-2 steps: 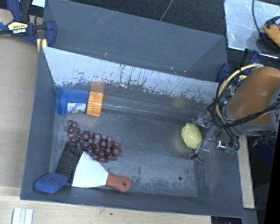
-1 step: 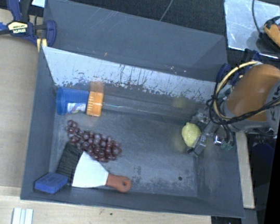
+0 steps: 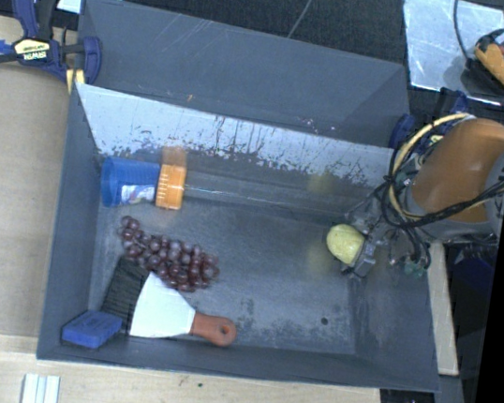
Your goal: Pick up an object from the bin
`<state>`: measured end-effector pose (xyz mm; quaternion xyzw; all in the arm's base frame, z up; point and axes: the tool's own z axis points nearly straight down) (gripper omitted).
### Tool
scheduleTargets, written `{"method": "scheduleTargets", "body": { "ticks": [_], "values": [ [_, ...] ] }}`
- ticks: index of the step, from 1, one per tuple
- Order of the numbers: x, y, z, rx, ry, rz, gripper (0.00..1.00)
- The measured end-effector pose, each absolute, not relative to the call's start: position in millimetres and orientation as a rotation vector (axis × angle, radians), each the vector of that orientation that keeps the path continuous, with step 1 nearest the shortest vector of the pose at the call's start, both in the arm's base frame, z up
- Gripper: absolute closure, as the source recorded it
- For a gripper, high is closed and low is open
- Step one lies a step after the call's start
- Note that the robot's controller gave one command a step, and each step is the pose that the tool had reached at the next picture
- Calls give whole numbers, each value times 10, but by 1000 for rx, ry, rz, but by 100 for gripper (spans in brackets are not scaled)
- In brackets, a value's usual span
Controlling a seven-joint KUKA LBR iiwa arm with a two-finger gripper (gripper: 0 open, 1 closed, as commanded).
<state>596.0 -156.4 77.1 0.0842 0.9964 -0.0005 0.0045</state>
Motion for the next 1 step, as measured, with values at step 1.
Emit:
{"method": "scheduleTargets", "body": {
  "ticks": [1],
  "values": [
    [5959, -1564, 773, 262, 3122, -2, 100]
  ]
}}
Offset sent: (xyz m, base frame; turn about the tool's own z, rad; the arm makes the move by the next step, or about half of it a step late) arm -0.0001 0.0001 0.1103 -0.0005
